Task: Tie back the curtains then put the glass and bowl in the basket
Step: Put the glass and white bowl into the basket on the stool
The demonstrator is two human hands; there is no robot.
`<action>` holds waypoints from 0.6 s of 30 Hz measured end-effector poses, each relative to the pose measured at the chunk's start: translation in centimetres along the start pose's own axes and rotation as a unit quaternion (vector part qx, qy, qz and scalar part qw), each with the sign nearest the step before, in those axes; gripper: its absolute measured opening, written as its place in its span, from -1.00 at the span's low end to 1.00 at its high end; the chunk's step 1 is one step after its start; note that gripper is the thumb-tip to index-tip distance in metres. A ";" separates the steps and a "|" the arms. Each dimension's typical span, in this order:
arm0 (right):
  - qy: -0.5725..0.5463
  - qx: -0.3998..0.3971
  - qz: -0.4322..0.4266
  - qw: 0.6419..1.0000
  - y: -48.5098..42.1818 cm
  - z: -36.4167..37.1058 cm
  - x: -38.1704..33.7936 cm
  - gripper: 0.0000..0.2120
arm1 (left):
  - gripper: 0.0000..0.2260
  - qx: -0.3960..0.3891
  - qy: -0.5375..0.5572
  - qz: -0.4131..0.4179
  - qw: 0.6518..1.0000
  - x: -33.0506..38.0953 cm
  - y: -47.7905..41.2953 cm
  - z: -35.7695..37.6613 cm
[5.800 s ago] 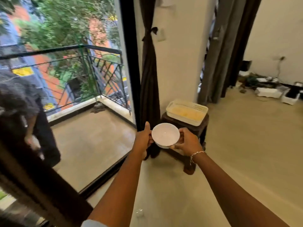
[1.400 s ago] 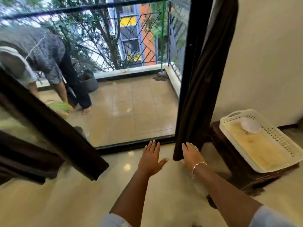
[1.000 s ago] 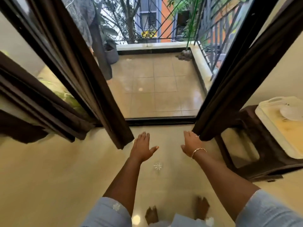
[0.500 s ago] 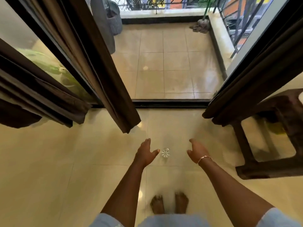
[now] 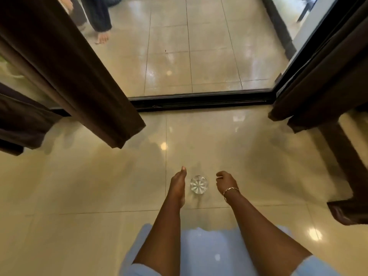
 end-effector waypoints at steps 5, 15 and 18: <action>0.100 -0.065 -0.009 0.993 -6.7 2.6 3.1 -0.55 | -0.37 0.044 0.044 -0.036 0.997 -4.2 -6.3 -0.2; 0.388 -0.138 -0.127 0.902 -11.9 7.1 5.5 -0.09 | -0.32 0.048 0.030 -0.052 0.997 -8.5 -12.4 1.2; 0.389 -0.129 -0.158 0.899 -12.6 7.9 5.9 -0.10 | -0.34 0.050 0.049 -0.035 0.997 -8.7 -12.9 1.2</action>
Point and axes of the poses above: each hand's wrist, its own y-axis away from the middle knuckle, its own z-axis out of the palm, x = y × z, the point moved 2 cm from there along -y, towards the middle knuckle, and after that the axes turned 10 degrees about -x, right-handed, at the moved point
